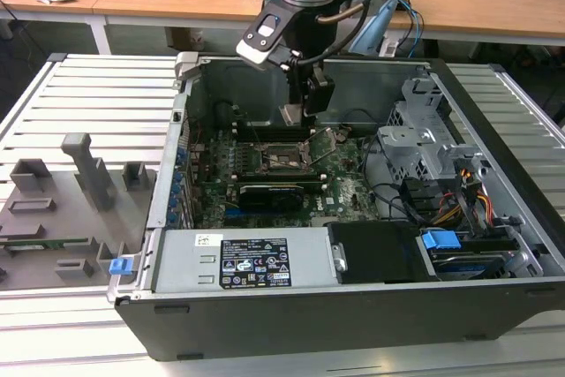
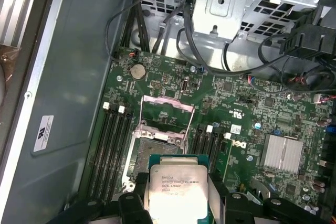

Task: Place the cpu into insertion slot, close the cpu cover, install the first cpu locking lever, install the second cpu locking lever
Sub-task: 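Place the cpu into insertion slot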

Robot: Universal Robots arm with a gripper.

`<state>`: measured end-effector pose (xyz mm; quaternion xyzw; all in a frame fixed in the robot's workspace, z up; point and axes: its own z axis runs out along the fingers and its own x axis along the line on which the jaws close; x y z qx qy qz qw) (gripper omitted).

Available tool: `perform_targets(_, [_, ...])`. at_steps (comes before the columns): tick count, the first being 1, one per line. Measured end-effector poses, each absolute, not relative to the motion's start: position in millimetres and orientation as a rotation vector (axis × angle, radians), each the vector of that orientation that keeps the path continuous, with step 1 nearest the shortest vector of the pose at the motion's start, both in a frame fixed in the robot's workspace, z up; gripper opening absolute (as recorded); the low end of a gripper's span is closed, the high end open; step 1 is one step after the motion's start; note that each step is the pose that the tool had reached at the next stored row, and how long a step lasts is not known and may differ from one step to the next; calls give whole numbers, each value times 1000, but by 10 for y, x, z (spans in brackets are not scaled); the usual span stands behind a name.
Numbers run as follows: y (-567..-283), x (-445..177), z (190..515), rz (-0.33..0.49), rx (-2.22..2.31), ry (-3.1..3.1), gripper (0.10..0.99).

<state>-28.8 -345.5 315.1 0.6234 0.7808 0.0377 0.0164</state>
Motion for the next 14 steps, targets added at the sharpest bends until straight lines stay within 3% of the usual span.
perform_targets(14, [-3455,-288,3091,113,1941,2430,537])
